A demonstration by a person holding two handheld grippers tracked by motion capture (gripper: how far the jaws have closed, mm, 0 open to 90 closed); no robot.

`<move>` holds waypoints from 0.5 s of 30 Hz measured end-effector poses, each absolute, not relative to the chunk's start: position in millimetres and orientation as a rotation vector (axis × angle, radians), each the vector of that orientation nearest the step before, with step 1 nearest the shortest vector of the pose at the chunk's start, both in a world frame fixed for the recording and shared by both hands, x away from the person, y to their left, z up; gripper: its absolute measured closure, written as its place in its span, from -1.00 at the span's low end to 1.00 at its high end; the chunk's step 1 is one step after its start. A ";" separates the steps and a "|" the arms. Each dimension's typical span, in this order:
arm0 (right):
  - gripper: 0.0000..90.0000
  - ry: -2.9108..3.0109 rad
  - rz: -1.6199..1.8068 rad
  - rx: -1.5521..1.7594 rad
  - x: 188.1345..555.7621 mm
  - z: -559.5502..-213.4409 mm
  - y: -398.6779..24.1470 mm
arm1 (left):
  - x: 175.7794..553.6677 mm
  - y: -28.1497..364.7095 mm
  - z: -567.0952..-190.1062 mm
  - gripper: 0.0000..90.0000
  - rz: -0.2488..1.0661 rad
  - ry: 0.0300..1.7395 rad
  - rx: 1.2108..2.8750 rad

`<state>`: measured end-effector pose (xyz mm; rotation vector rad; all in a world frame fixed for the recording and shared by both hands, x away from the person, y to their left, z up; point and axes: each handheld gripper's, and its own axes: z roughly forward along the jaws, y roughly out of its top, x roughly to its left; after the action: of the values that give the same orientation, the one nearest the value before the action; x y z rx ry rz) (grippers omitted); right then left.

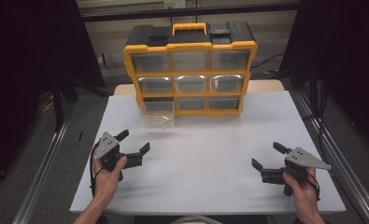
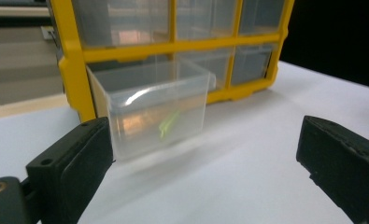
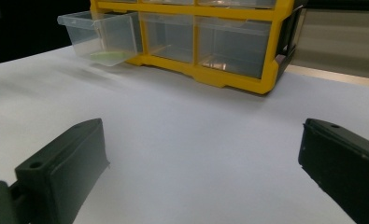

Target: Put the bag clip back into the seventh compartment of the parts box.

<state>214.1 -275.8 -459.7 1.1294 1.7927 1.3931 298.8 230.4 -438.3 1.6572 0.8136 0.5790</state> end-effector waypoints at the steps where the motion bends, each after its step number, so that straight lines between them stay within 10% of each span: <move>1: -0.99 1.787 1.392 1.131 214.2 -459.6 -276.3 | 296.9 231.9 -440.6 -0.91 0.594 0.813 1.667; 15: -1.00 1.767 1.392 1.153 213.4 -459.6 -278.8 | 280.7 256.0 -453.4 -0.91 0.637 0.886 1.678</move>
<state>213.4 -278.8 -459.6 1.1530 1.7668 1.3923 280.7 256.0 -453.4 1.6776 0.8863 0.6370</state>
